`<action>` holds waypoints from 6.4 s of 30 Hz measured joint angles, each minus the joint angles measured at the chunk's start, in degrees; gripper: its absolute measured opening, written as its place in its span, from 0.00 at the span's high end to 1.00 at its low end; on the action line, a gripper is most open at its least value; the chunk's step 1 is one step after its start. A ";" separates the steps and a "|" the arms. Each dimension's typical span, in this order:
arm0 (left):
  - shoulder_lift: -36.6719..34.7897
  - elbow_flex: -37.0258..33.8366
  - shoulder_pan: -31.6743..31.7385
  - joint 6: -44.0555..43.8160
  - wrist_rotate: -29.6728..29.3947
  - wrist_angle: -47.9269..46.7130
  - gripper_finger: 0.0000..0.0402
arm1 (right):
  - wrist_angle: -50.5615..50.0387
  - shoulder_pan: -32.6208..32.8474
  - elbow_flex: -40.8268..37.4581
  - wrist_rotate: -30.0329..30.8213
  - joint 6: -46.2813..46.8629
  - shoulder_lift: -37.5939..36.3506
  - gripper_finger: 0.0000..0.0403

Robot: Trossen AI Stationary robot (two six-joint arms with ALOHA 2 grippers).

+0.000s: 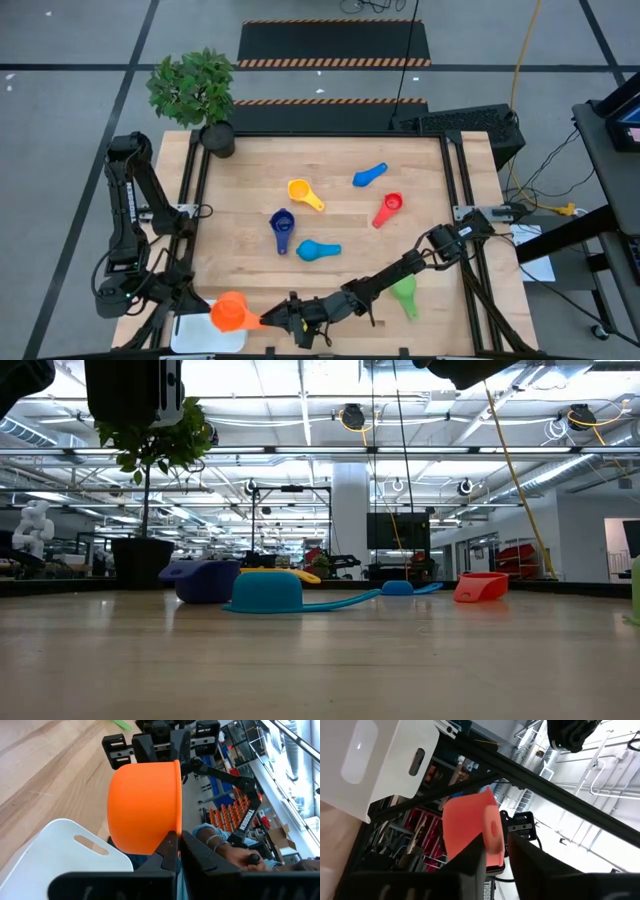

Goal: Nest measuring cups in basket
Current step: Put the orange measuring cup into the white bin

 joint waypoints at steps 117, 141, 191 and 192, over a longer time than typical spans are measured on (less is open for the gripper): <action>40.12 56.68 18.60 8.07 26.38 -78.50 0.51 | -21.53 -6.23 22.82 -1.64 88.88 9.51 1.00; 43.10 56.59 17.92 5.30 31.16 -78.67 0.98 | -30.80 -5.62 22.82 2.57 85.21 6.65 0.83; 59.56 57.13 22.28 11.82 46.53 -84.21 0.97 | -33.89 -8.83 -27.91 13.67 104.38 -41.28 0.65; 59.56 57.13 22.49 12.41 46.51 -84.22 0.97 | -33.89 -9.15 -28.18 13.66 103.95 -41.27 0.65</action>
